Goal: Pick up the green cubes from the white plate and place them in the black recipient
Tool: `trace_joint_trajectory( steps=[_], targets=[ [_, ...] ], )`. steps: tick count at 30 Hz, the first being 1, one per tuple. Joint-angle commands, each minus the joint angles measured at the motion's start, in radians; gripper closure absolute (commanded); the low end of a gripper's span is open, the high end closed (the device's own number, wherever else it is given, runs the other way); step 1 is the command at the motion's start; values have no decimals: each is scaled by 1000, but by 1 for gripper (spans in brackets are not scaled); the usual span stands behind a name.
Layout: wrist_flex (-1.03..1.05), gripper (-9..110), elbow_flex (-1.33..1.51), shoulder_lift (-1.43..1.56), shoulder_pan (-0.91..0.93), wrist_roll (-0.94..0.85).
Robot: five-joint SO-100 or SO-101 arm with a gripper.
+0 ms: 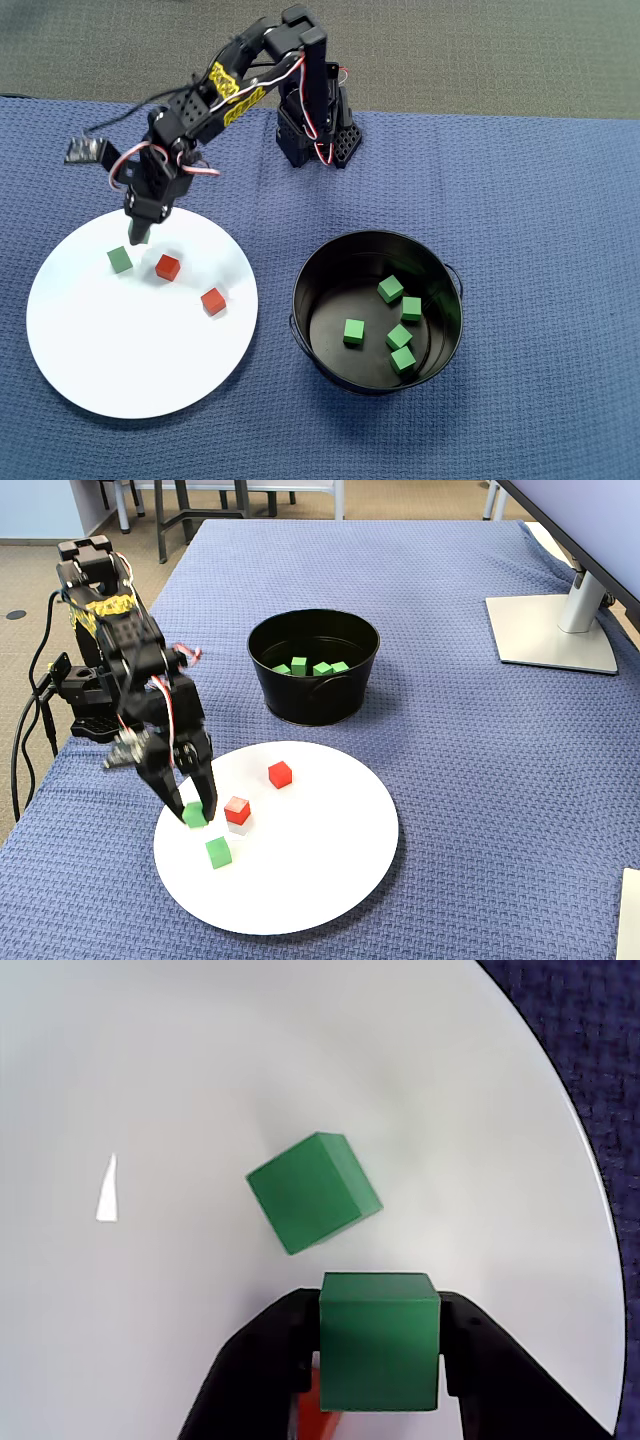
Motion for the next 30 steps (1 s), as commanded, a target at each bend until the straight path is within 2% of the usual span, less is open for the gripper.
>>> trace_joint_trajectory(
  steps=[1, 6, 11, 18, 22, 23, 25, 30],
  targets=[
    [141, 101, -133, 173, -101, 91],
    [333, 101, -241, 261, -261, 213],
    [518, 101, -344, 331, -505, 371],
    [571, 102, -327, 416, -854, 584],
    [511, 102, -252, 426, -1015, 660],
    [500, 96, -241, 411, -1055, 663],
    [492, 76, -230, 373, -1117, 652],
    [495, 70, -262, 344, -1098, 618]
  ],
)
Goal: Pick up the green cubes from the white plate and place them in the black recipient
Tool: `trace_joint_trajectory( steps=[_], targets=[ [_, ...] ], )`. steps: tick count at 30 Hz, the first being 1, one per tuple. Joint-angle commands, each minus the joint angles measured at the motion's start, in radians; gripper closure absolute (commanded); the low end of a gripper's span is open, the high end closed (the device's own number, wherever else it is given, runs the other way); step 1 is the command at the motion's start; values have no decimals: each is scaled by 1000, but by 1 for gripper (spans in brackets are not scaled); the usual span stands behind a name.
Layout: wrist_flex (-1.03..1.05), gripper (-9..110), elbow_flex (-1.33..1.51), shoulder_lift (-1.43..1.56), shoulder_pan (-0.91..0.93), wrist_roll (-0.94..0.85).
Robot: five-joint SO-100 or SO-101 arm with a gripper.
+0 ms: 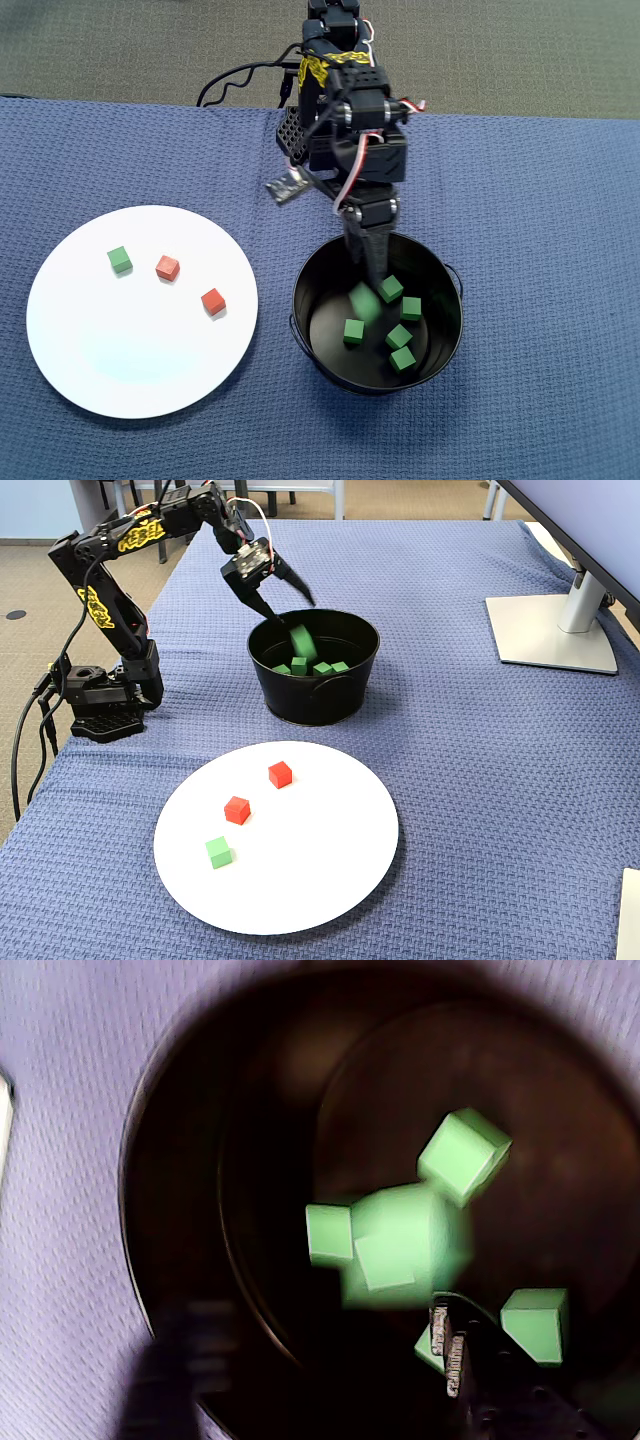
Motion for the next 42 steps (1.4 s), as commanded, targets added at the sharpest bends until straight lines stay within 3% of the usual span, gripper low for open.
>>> trace_joint_trajectory(
  steps=[1, 7, 16, 29, 42],
  targets=[
    [-17, 70, -49, -3, 35, -44],
    [9, 74, -118, -2, 295, -259],
    [-236, 81, 126, 51, 758, -546],
    [-379, 78, 268, -38, 979, -948],
    [-583, 74, 212, -319, 1114, -1261]
  ],
)
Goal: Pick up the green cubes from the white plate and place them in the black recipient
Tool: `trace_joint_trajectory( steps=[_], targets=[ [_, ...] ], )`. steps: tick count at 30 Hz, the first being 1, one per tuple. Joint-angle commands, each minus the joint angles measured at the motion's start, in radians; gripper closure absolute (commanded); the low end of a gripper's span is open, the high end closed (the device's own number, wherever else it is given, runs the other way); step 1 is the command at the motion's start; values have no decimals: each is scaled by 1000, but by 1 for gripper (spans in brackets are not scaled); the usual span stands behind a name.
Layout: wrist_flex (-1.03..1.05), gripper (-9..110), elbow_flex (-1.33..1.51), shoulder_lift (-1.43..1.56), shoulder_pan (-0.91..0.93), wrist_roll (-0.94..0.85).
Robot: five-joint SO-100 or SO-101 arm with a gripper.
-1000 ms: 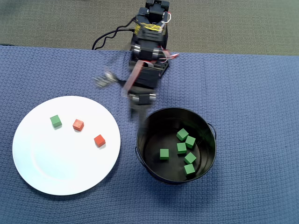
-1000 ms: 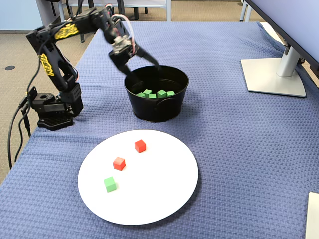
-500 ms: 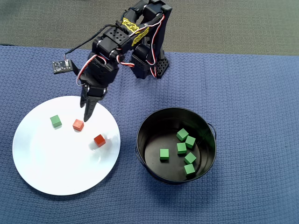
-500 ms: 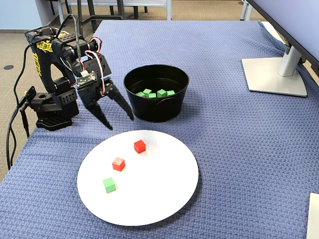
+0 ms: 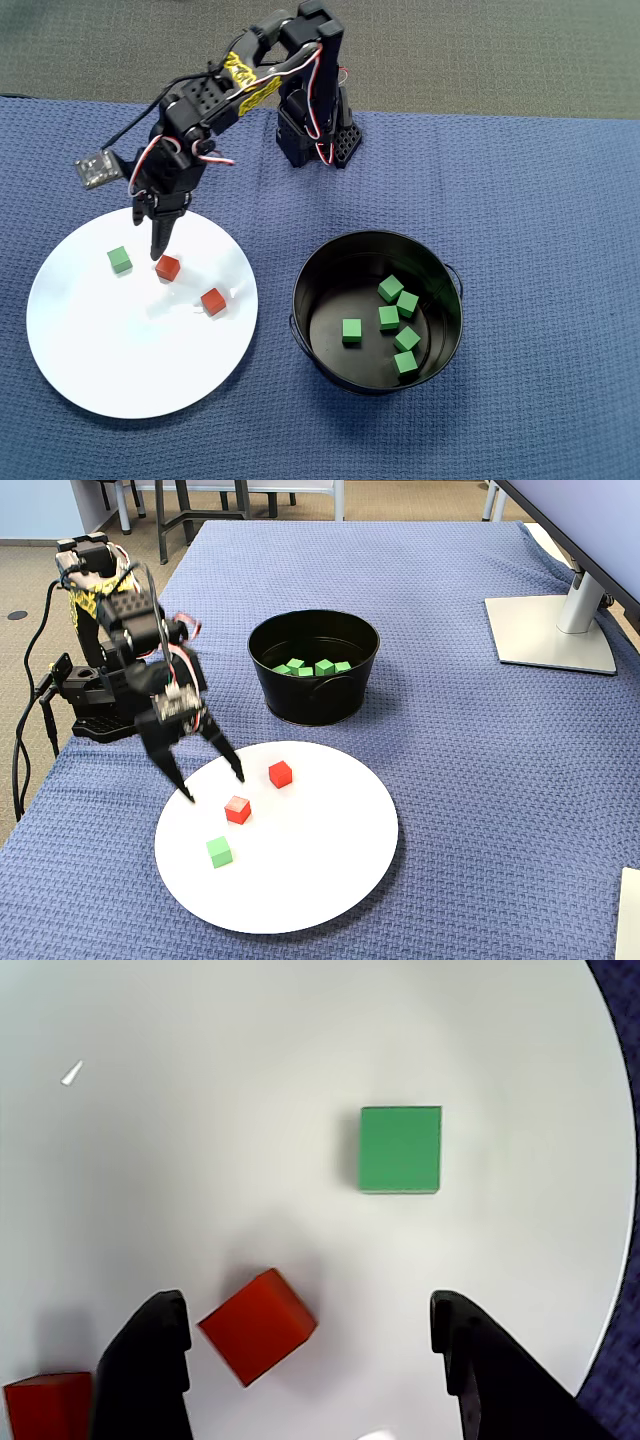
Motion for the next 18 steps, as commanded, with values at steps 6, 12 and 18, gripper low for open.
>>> trace_joint_trajectory(
  steps=[6, 12, 18],
  targets=[
    [-84, 74, -103, -103, 40, -78],
    [-84, 74, -175, -186, 49, -63],
    [-103, 75, -204, -232, 57, -26]
  ],
)
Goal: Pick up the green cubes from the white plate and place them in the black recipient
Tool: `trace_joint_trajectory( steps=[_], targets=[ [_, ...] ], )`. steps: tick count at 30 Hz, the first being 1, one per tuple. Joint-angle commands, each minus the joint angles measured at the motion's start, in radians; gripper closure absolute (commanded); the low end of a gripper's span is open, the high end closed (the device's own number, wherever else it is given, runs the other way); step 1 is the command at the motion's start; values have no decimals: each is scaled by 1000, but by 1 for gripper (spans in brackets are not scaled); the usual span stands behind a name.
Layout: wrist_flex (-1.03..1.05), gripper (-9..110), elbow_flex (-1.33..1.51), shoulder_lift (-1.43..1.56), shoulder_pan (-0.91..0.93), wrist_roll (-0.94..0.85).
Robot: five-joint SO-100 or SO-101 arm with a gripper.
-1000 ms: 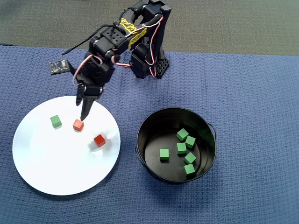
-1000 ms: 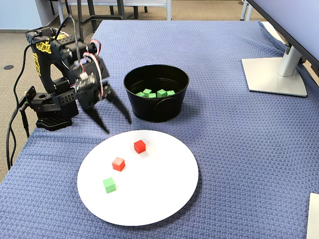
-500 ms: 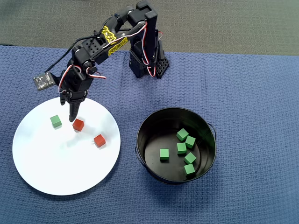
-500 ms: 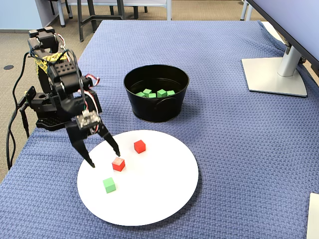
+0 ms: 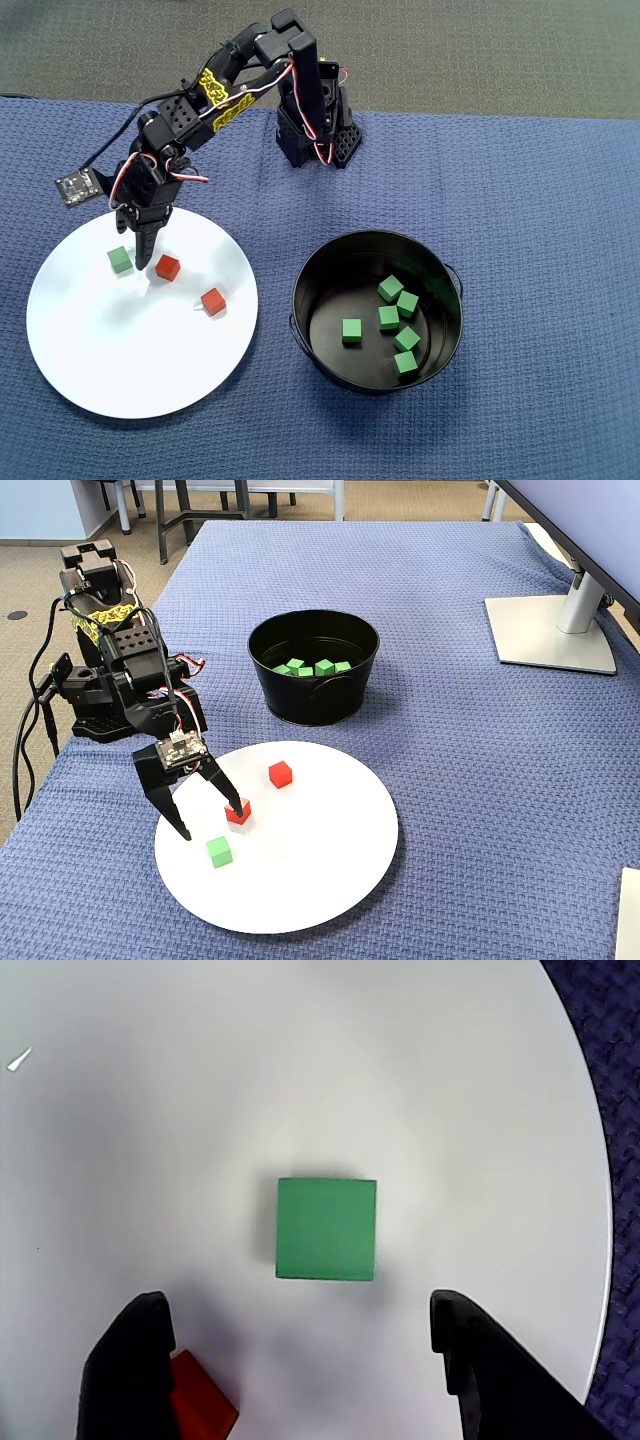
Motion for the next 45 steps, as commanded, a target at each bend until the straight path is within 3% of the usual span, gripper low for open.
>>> trace_joint_trajectory(
  steps=[1, 24, 36, 45],
  targets=[
    [-26, 76, -94, -14, 14, 44],
    [-86, 90, -199, -175, 35, 81],
    [-106, 85, -189, -195, 32, 86],
    [-120, 95, -166, -186, 21, 101]
  ],
)
